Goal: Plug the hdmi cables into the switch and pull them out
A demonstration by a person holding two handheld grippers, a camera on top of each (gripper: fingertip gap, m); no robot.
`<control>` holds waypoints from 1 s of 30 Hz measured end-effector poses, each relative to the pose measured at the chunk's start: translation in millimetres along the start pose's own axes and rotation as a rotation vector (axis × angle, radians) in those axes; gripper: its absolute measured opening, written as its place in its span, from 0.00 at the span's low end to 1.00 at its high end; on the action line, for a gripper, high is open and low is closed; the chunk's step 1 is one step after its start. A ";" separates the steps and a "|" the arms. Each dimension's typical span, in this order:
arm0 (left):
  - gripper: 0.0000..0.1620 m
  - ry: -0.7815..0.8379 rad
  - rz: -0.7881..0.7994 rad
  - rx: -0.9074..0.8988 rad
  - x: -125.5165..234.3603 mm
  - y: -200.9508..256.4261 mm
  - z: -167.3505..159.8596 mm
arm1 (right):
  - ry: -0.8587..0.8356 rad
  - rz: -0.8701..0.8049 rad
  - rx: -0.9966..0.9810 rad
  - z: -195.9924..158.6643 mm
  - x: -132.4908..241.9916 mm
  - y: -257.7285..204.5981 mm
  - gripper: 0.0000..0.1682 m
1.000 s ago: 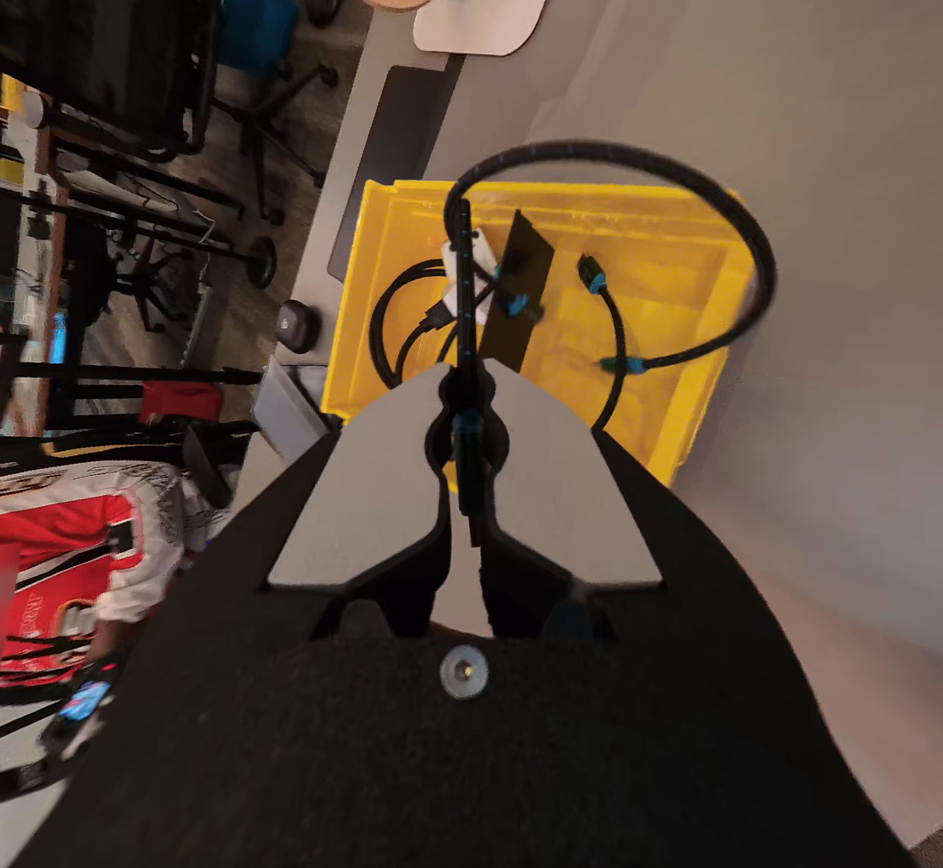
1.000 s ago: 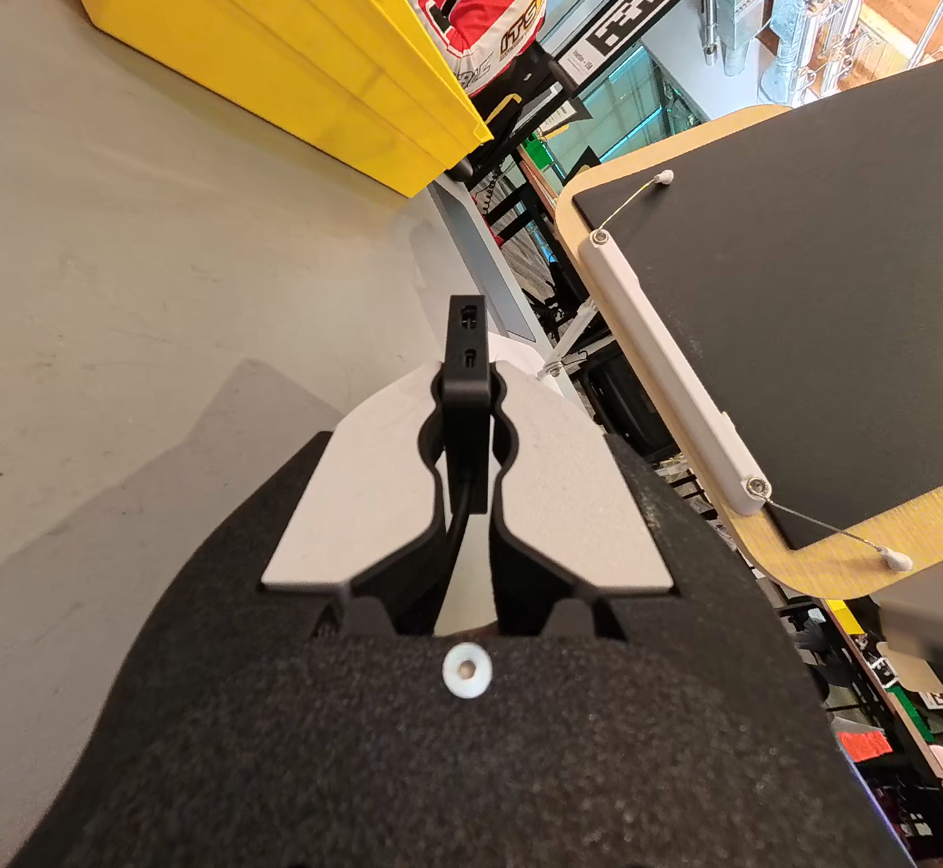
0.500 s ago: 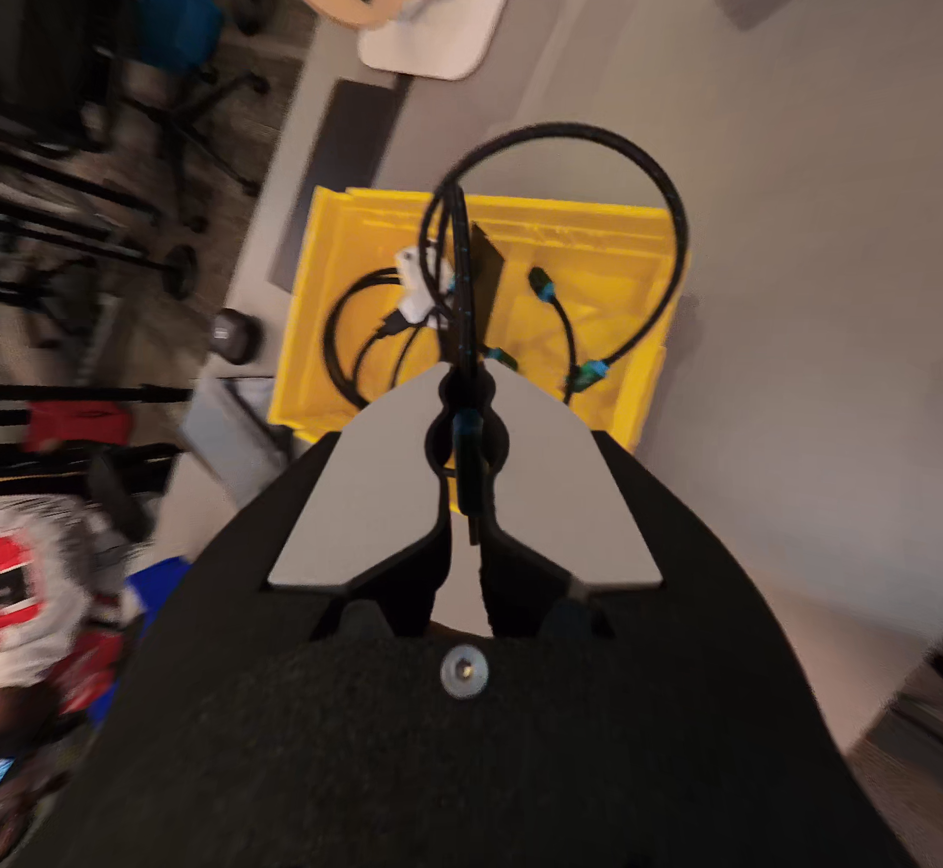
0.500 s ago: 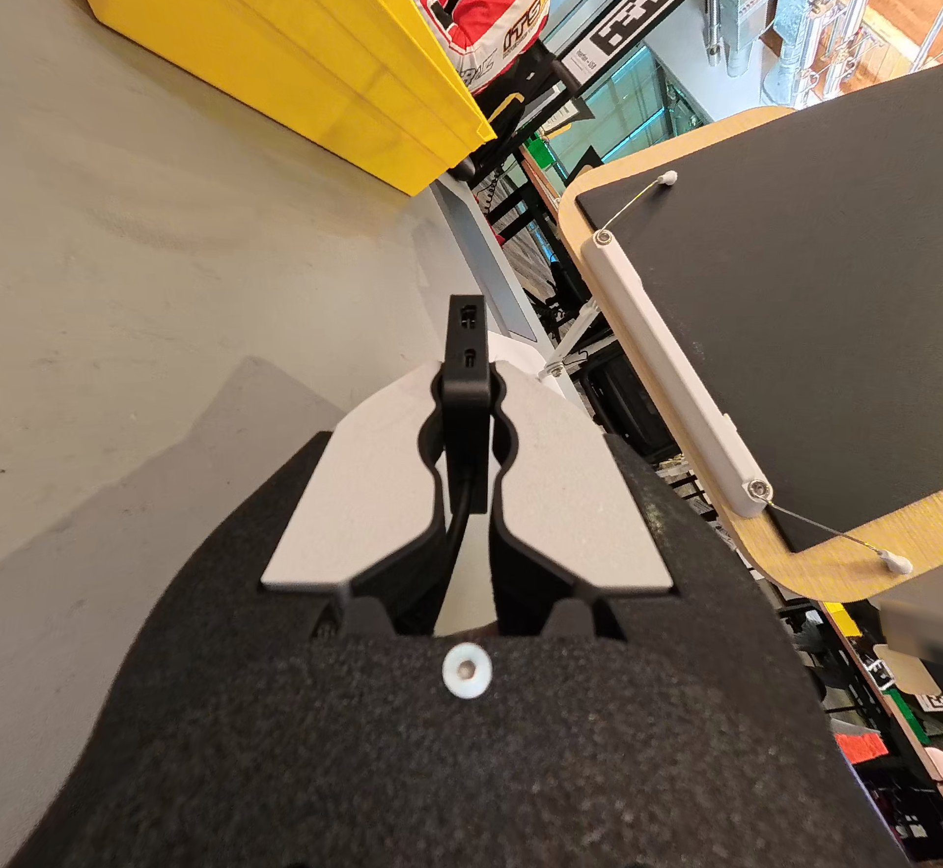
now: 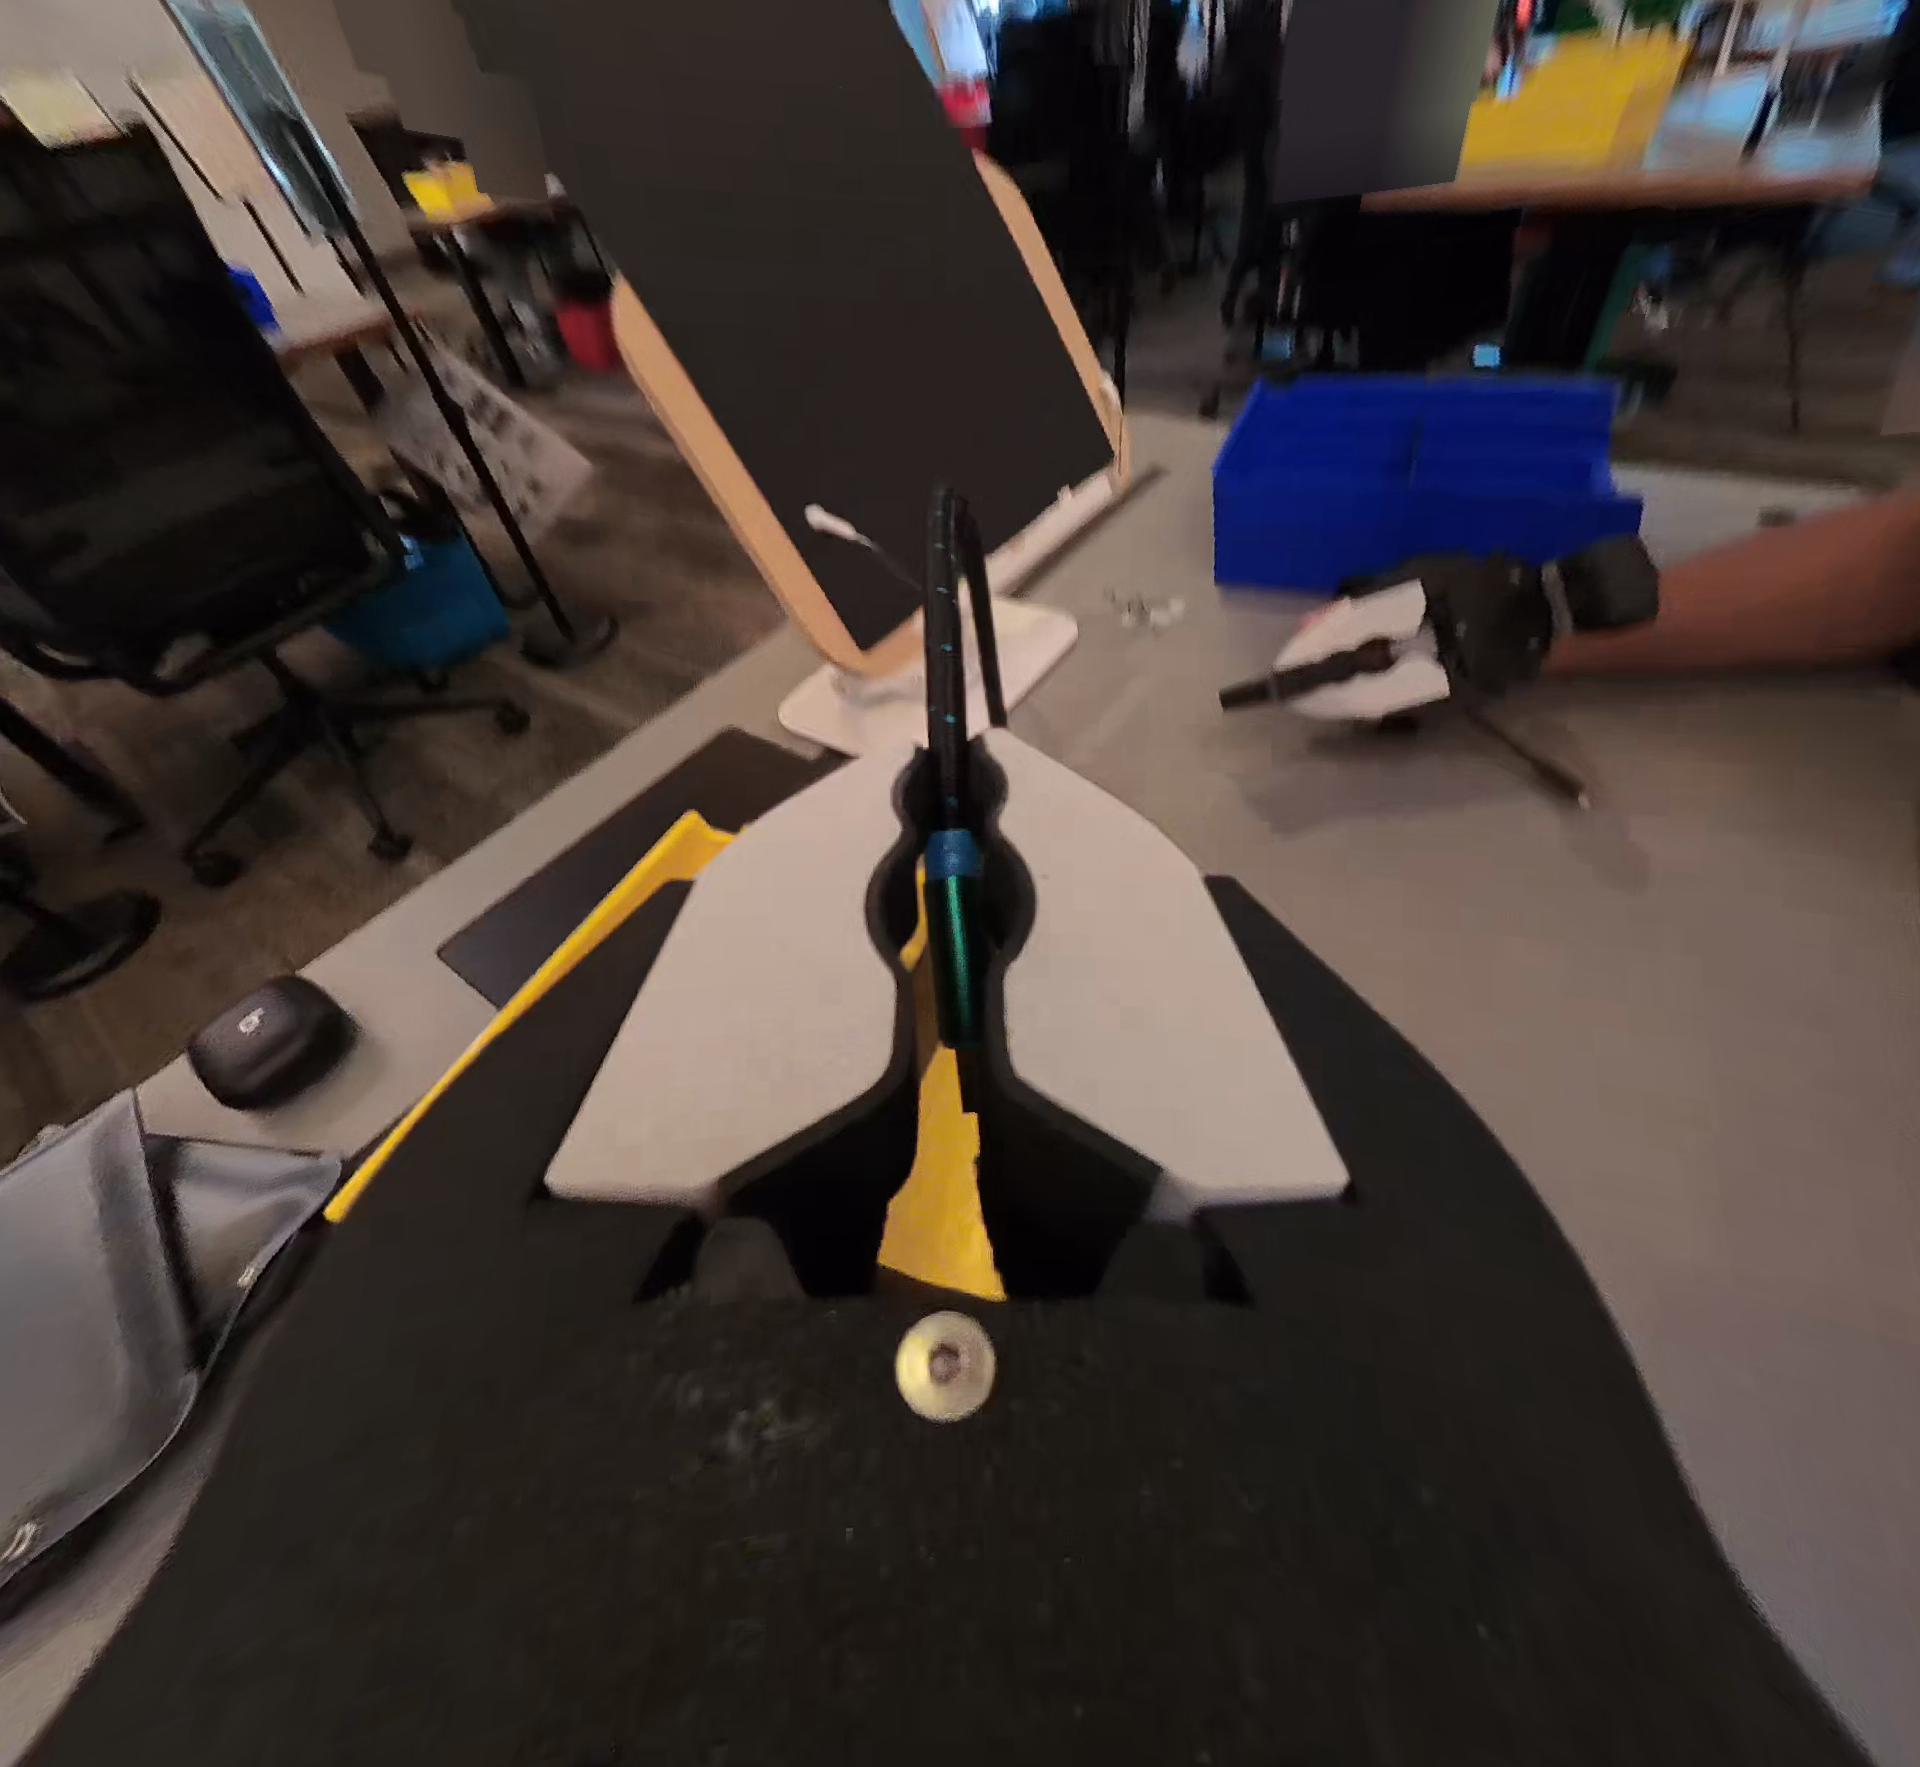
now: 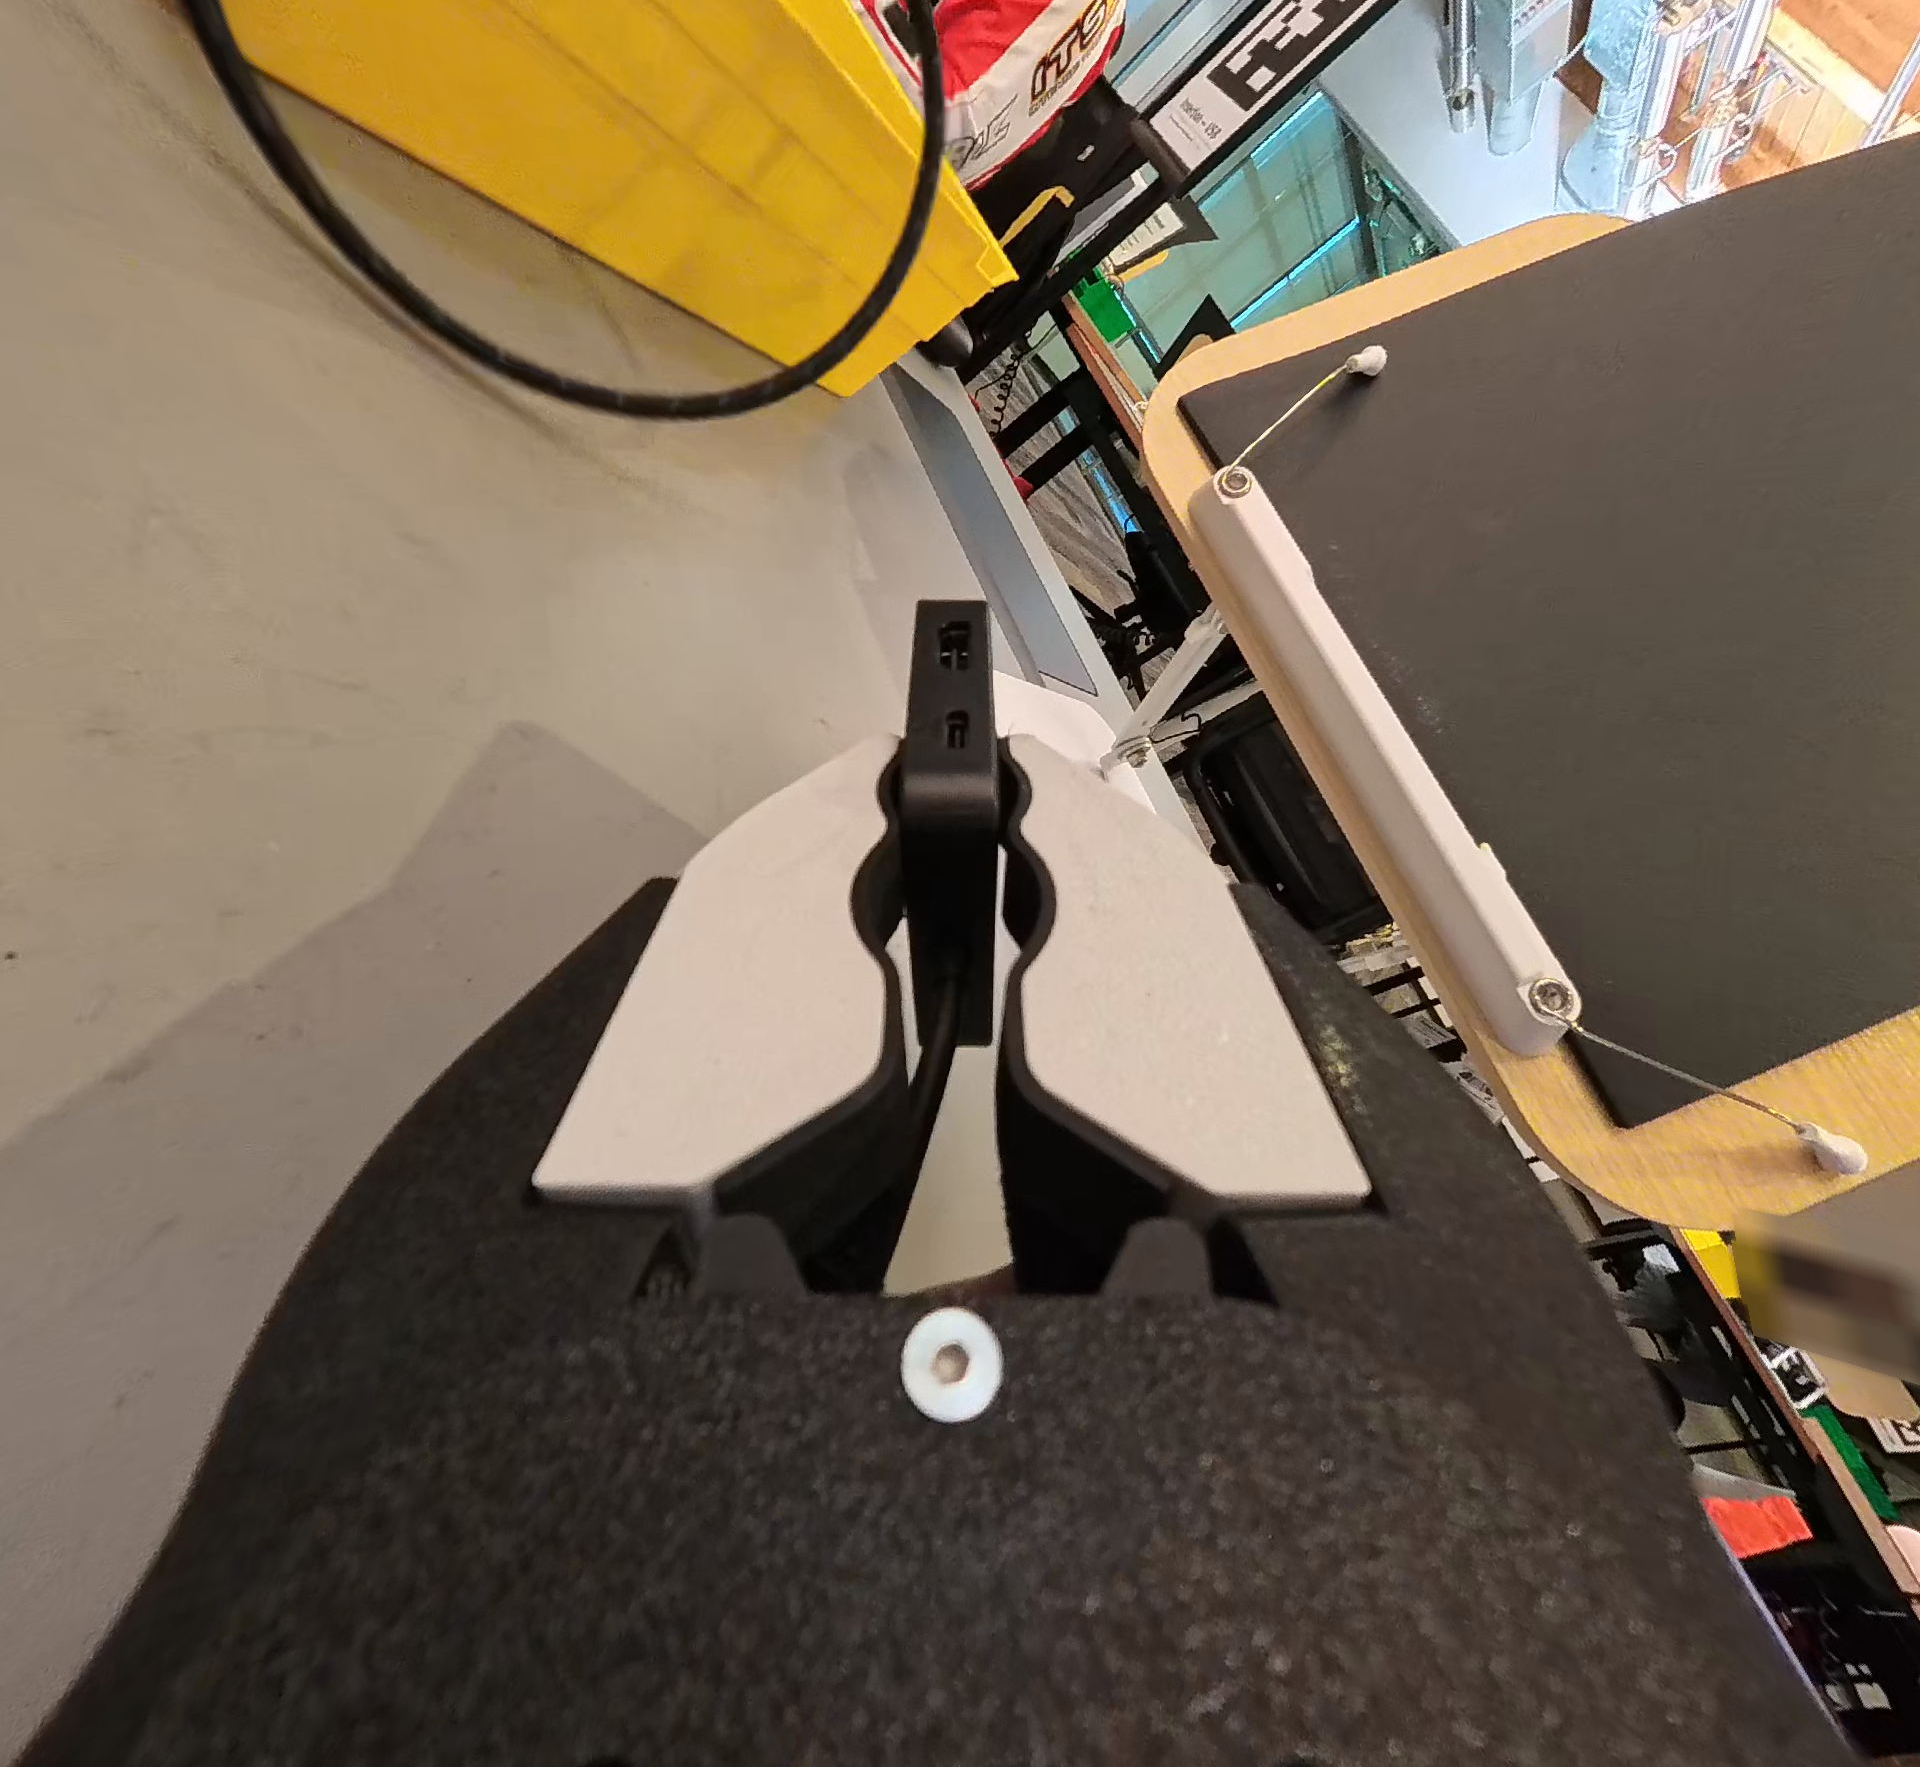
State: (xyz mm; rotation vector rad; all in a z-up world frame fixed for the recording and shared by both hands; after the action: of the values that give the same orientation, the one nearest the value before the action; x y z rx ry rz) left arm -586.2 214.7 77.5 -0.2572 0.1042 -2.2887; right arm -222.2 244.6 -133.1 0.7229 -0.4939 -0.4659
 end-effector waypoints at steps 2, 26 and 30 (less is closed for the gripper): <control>0.04 0.090 0.065 0.019 6.5 -7.0 4.8 | 0.000 0.000 -0.001 -0.2 0.0 0.1 0.08; 0.04 0.412 0.071 0.017 34.1 62.2 78.2 | 0.014 -0.019 0.001 1.6 2.0 2.6 0.08; 0.04 0.302 0.032 -0.123 8.3 121.6 73.2 | 0.030 -0.039 -0.019 2.3 4.2 7.3 0.08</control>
State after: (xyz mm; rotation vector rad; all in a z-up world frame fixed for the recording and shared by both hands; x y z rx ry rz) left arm -487.0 128.0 131.0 0.0291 0.4018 -2.2776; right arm -218.5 245.9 -125.3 0.7210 -0.4469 -0.4949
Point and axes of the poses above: each gripper's, where its closed fingertips meet, x back along the fingers, z out of its top, y = z × x across the jaws, the point moved 3 cm from there along x, back along the fingers, and after that the axes turned 12 degrees about z, right-handed, at the moved point
